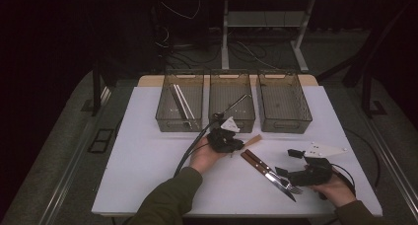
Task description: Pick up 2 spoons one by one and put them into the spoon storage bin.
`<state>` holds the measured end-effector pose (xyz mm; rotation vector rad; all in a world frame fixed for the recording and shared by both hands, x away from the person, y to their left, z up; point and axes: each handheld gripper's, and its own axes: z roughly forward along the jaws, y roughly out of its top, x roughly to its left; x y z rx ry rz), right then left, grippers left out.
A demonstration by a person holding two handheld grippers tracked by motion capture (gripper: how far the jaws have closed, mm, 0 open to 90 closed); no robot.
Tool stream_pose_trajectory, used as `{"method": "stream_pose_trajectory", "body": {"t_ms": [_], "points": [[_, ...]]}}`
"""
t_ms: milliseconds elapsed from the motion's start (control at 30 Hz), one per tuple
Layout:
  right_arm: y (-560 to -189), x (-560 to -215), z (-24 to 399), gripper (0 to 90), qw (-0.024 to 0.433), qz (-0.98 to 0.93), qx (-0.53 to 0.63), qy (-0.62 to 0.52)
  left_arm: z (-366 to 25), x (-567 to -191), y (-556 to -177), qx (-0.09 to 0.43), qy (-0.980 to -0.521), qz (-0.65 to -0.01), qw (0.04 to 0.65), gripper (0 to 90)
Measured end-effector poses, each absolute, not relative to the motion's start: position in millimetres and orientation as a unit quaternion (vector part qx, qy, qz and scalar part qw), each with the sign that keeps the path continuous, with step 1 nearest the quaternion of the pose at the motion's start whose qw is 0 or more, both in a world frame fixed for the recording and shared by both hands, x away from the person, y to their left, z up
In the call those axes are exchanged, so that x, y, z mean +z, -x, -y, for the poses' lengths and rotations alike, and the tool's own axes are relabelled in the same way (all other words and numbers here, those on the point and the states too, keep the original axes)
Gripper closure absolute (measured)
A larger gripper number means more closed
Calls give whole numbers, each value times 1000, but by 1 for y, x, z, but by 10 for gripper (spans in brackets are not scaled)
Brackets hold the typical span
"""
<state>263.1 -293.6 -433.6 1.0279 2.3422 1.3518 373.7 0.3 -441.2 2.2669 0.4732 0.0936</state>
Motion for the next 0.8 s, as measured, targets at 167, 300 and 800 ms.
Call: {"method": "stream_pose_trajectory", "body": {"t_ms": [167, 300, 800], "points": [[-263, -434, 294, 166, 124, -803, 464, -353, -6, -439, -376, 35, -890, -199, 409, 843], [-263, -434, 294, 166, 124, -802, 464, -355, -9, -436, -376, 32, -888, -202, 412, 843], [-263, -433, 294, 166, 126, -802, 465, -353, -20, -412, -369, 31, -882, -189, 431, 841]]}}
